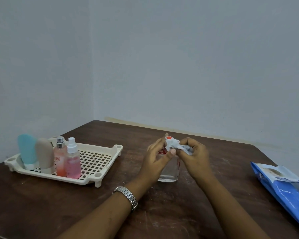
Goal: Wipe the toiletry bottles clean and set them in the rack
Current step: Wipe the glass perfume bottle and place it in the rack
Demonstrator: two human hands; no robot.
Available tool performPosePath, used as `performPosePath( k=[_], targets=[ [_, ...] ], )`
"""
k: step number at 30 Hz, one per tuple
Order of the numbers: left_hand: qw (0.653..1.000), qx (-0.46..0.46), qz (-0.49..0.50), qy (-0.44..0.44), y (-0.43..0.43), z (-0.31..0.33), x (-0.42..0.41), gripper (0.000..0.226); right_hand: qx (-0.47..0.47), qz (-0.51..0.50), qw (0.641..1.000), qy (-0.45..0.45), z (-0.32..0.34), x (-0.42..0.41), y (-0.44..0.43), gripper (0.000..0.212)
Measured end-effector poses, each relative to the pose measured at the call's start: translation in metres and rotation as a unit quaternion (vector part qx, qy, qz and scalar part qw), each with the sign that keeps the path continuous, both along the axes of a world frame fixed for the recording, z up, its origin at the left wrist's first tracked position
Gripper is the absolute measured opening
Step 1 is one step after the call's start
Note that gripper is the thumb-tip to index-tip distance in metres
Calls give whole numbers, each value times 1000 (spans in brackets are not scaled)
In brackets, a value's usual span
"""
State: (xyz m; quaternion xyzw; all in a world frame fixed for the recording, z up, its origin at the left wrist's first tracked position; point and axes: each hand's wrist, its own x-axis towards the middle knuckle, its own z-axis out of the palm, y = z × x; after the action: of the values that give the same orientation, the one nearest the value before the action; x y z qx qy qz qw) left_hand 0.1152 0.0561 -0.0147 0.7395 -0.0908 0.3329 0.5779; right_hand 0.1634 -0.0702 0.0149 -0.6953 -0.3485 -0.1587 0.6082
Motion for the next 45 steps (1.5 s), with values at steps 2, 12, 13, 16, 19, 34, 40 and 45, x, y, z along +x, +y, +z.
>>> performPosePath(
  k=[2,12,13,16,19,34,40,45],
  targets=[
    [999,-26,-25,6,-3,3,-4,34,11,10,1000,7,-1,-1,0,7],
    [996,-50,-73,18,-11,-2,-3,75,0,4,1000,-18,-2,-11,9,31],
    [996,-47,-73,22,-11,-2,-3,81,6,-10,1000,-25,-1,-13,10,29],
    [997,-29,-73,26,-14,-2,-6,83,0,-64,996,-61,0,-17,11,25],
    [997,-14,-74,14,-16,-1,-10,81,-36,-114,987,-104,-1,-17,12,12],
    [999,-17,-1,31,-22,-4,-3,73,53,-73,995,31,10,-19,12,33],
    [999,-39,0,37,-18,-6,-1,63,71,-47,994,73,9,-16,13,22],
    [997,-60,-13,50,-17,-2,-3,61,-20,-43,999,16,2,-11,7,21]
  ],
)
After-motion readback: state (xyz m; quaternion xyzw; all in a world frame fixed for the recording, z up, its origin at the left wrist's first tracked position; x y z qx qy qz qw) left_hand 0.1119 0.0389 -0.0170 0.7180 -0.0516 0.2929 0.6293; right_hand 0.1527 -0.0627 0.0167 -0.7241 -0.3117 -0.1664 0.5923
